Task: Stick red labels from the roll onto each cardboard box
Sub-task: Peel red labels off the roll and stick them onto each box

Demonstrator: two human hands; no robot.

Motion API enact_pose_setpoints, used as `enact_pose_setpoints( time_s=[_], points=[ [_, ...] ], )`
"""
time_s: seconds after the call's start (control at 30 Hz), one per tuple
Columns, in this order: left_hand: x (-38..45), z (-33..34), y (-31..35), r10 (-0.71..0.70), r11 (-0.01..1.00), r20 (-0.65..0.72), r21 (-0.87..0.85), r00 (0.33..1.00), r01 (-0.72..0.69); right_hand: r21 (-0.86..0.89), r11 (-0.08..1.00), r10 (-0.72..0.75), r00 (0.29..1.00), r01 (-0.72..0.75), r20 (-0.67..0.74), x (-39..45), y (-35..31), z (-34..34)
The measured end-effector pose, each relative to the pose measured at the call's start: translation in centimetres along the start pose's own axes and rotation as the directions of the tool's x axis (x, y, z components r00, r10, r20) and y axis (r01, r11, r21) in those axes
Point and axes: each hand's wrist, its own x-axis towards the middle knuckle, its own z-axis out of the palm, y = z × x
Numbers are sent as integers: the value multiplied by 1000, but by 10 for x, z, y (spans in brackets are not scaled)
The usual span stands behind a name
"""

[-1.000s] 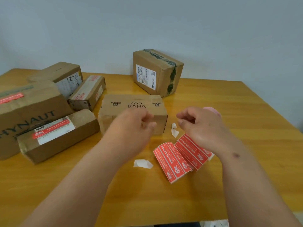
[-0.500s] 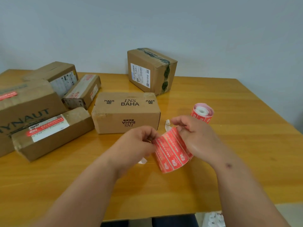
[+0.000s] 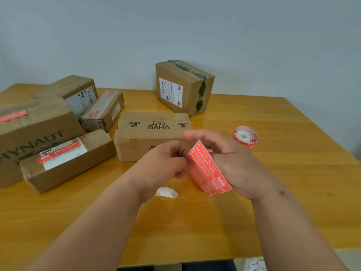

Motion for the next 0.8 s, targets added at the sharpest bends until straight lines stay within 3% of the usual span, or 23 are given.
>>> enact_pose_setpoints(
  time_s=[0.07, 0.17, 0.33, 0.43, 0.53, 0.7, 0.8],
  points=[
    [1, 3, 1, 2, 1000, 19, 13, 1000, -2, 56, 998, -2, 1000, 1, 10, 2, -3, 2],
    [2, 2, 1, 16, 1000, -13, -7, 1000, -16, 120, 993, 21, 992, -5, -125, 4, -4, -1],
    [4, 0, -1, -63, 963, -55, -266, 996, 46, 411, 908, 173, 969, -87, -175, 5, 7, -11],
    [4, 1, 1, -93, 948, -18, -308, 996, 82, 323, 944, 169, 940, -68, -296, 7, 7, -8],
    [1, 3, 4, -93, 978, -3, -187, 996, 91, 155, 983, 157, 902, -102, -402, 10, 5, -9],
    [-6, -1, 27, 88, 994, -315, 94, 945, -61, -152, 977, 116, 975, -146, -191, 9, -6, -21],
    [-3, -5, 37, 173, 970, -282, 213, 944, -114, -228, 968, 92, 993, -106, -74, 9, -13, -23]
  ],
)
